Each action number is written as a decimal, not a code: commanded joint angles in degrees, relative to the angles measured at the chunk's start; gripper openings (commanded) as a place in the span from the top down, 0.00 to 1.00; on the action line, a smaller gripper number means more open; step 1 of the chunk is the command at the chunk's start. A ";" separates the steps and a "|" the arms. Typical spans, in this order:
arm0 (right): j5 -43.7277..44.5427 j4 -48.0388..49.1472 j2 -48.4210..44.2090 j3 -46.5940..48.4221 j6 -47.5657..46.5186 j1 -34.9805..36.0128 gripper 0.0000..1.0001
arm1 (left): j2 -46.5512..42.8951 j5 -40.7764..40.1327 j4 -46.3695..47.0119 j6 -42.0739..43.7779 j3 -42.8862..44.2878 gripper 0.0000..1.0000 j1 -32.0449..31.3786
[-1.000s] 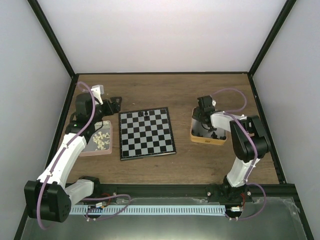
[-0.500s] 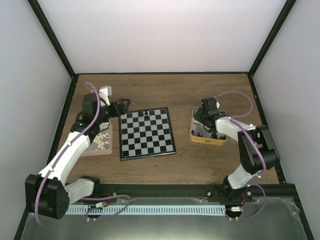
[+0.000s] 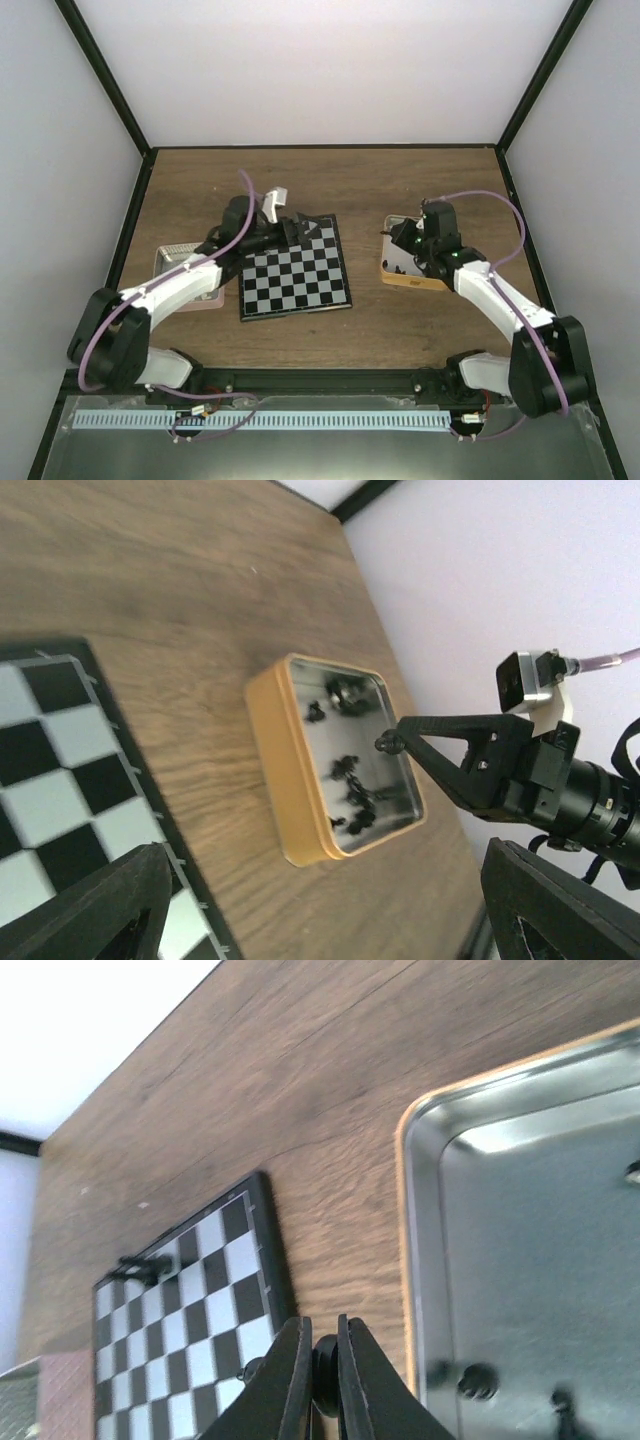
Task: Set up the chess pieces on the board
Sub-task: Place the chess piece on the chessboard.
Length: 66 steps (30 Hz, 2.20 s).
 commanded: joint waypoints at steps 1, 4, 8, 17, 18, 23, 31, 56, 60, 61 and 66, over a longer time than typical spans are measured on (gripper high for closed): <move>-9.03 -0.54 -4.57 -1.96 2.23 -0.29 0.99 | 6.11 3.79 10.83 -8.04 2.26 0.14 -3.98; -13.65 0.72 -6.09 -3.45 4.02 -0.36 0.99 | 10.06 4.71 14.28 -11.75 3.64 0.15 -6.38; -19.48 3.94 -7.08 -5.48 7.20 -0.31 0.99 | 14.32 6.50 20.93 -18.15 3.89 0.18 -8.98; -25.24 7.14 -6.25 -6.70 10.11 -0.21 0.99 | 20.71 8.37 26.61 -22.95 4.99 0.35 -11.87; -25.54 7.30 -6.08 -6.86 10.17 -0.22 0.99 | 21.12 8.49 26.69 -22.95 5.09 0.38 -11.96; -27.08 8.30 -5.51 -7.21 10.65 -0.22 0.99 | 22.13 8.95 26.99 -22.84 5.88 0.45 -12.11; -28.14 8.84 -4.29 -7.15 10.74 -0.12 0.99 | 23.60 10.27 27.06 -22.90 6.72 0.59 -12.47; -21.38 3.57 -3.88 -3.44 7.05 0.65 0.57 | 18.90 2.07 -0.61 -4.21 12.08 0.96 -12.87; -16.94 -1.26 -4.65 -0.86 2.88 0.67 0.55 | 14.89 -8.94 -24.25 8.85 17.61 0.96 -11.58; -15.93 -1.57 -4.85 -0.79 2.31 0.64 0.55 | 14.07 -12.60 -30.17 11.89 19.47 0.96 -11.31; -13.52 -2.00 -4.26 -1.44 1.23 0.62 0.55 | 12.22 -28.69 -50.43 19.91 26.02 0.96 -7.40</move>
